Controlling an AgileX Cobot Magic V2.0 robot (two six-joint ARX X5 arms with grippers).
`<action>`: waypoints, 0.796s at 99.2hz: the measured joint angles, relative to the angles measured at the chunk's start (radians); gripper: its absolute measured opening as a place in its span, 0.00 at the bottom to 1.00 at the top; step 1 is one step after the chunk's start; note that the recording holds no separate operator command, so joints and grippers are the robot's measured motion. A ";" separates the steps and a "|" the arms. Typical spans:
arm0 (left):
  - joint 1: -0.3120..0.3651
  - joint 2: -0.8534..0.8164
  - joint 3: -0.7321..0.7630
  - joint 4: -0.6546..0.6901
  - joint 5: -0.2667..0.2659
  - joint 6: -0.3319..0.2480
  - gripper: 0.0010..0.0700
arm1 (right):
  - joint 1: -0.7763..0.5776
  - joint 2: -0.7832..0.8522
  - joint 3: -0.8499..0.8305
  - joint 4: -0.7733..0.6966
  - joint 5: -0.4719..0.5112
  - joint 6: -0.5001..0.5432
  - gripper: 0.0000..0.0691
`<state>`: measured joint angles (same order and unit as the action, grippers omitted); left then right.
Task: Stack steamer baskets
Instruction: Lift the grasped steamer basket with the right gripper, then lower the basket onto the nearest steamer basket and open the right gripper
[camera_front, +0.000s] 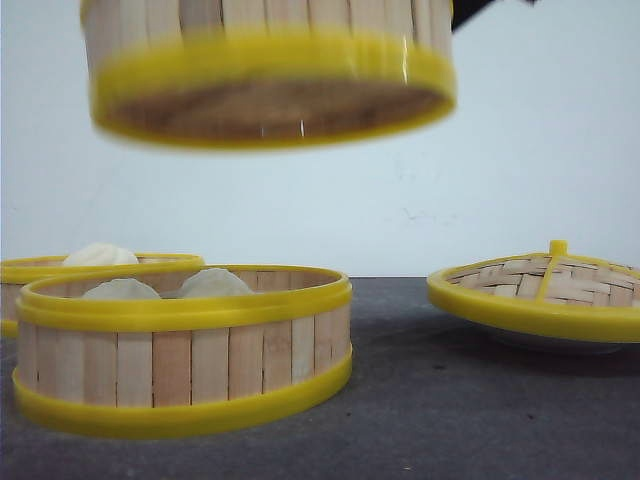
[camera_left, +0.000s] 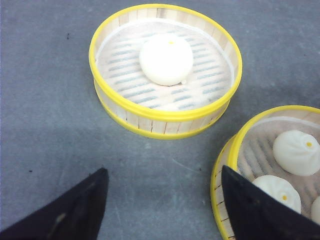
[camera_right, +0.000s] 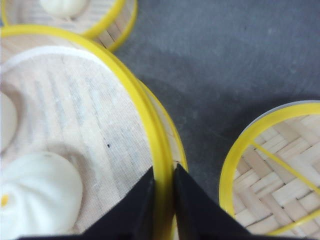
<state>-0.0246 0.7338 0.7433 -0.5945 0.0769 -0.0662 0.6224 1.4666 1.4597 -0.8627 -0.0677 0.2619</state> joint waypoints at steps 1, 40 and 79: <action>0.000 0.000 0.000 0.000 0.000 0.000 0.62 | 0.000 0.001 -0.007 0.007 0.000 0.000 0.05; 0.000 0.000 0.000 0.000 0.000 0.000 0.62 | 0.001 0.021 -0.182 0.299 -0.032 -0.018 0.05; 0.000 0.000 0.000 0.000 0.000 0.000 0.62 | 0.028 0.133 -0.184 0.395 -0.089 -0.023 0.05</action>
<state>-0.0246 0.7338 0.7433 -0.5945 0.0769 -0.0662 0.6502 1.5993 1.2758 -0.4679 -0.1562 0.2390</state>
